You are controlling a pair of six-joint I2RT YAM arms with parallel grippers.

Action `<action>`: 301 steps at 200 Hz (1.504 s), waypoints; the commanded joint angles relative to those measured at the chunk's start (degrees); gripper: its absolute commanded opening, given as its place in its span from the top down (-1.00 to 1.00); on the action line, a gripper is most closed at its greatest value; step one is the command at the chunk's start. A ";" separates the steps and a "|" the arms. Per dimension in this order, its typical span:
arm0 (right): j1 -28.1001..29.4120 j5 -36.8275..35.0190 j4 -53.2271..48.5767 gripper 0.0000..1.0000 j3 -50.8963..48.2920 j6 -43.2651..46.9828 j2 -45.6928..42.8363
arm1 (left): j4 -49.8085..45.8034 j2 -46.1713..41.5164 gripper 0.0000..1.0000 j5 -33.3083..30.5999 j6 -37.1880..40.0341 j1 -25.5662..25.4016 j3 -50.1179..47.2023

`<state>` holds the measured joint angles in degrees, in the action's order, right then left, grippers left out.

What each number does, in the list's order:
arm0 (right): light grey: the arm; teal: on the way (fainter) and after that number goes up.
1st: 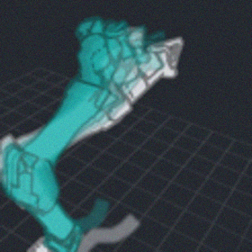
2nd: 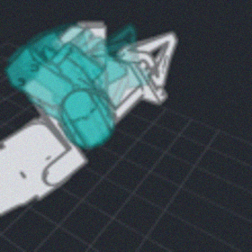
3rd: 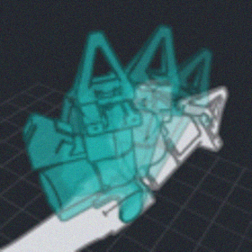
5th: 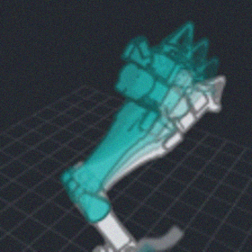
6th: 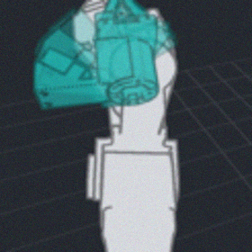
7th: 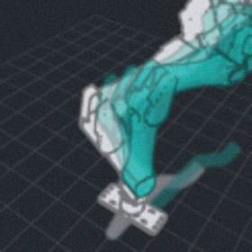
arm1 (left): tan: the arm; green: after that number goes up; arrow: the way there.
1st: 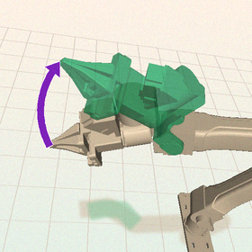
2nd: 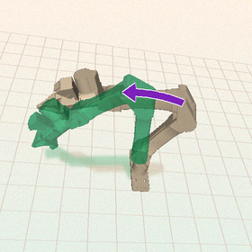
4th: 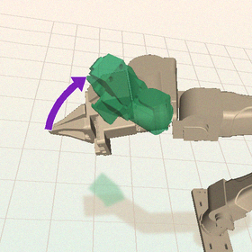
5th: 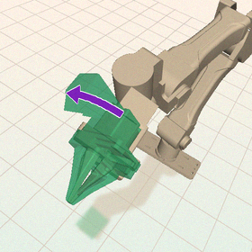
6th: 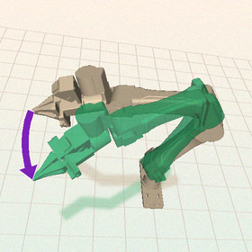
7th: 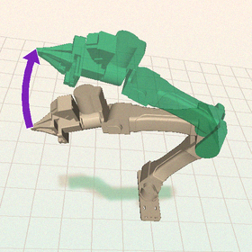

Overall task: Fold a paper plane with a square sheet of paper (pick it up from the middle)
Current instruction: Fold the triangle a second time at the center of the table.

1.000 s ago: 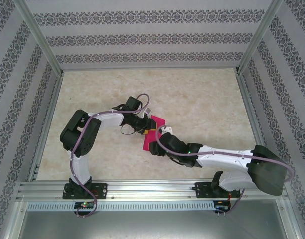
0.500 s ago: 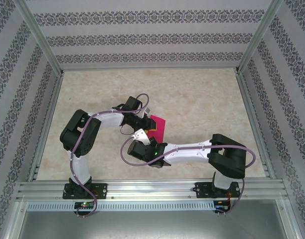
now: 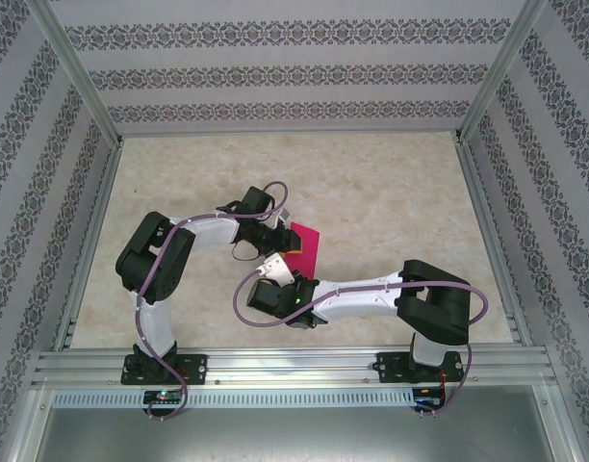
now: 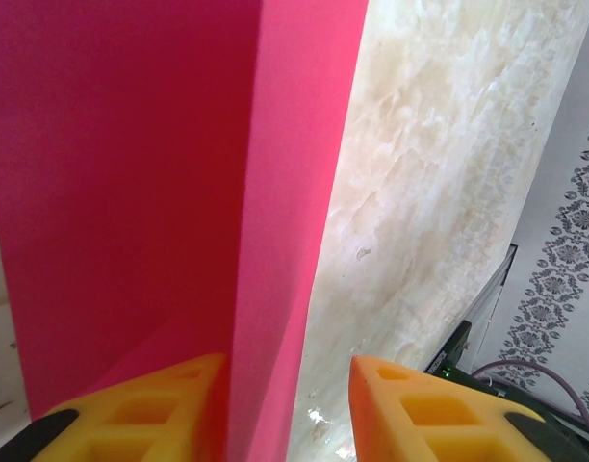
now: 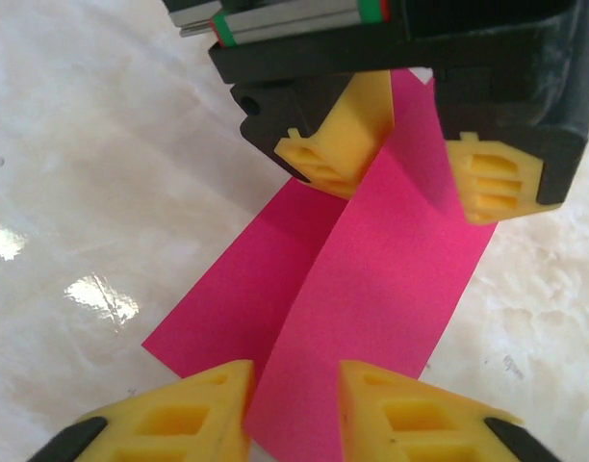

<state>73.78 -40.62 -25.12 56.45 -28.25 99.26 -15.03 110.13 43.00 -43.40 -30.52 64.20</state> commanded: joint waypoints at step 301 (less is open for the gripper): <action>-36.39 69.55 23.85 1.00 -20.03 0.80 -13.16 | -6.86 -15.56 0.21 -14.61 3.75 -2.17 -8.57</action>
<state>38.37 24.93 7.07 34.20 -33.06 86.76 -22.85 95.83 27.24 -40.77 -31.38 56.05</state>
